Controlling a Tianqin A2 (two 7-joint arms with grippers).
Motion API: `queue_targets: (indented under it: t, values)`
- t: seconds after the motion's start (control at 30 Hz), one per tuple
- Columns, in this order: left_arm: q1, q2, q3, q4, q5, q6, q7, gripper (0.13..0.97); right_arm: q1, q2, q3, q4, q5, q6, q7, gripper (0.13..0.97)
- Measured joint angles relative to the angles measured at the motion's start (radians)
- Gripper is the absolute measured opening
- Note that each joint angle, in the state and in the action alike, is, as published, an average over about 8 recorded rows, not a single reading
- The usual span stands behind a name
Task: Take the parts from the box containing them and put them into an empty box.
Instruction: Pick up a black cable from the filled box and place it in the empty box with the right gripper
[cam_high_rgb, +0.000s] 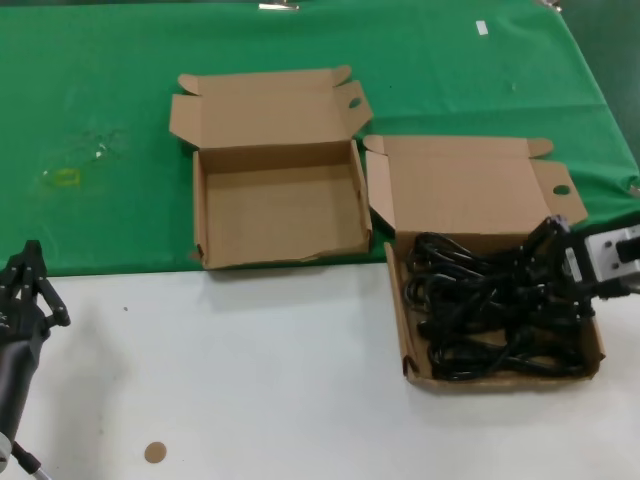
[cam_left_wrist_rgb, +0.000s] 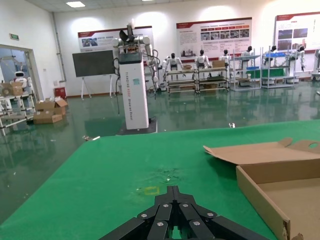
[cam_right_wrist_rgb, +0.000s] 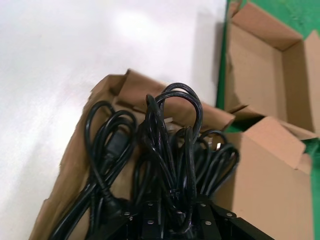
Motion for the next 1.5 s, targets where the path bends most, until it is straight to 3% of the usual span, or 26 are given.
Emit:
queue_targets:
  t: [0.47, 1.0, 1.5]
  values:
    - [0.000, 0.000, 0.000, 0.000, 0.000, 0.000, 0.000, 0.144, 0.111, -0.066, 0.007, -0.007, 0.008, -0.028, 0.060, 0.241]
    - [0.000, 0.000, 0.000, 0.000, 0.000, 0.000, 0.000, 0.144, 0.260, -0.342, -0.109, -0.127, -0.102, 0.043, 0.079, 0.240]
    - [0.000, 0.000, 0.000, 0.000, 0.000, 0.000, 0.000, 0.144, 0.350, -0.550, -0.169, -0.345, -0.152, 0.142, 0.037, 0.239]
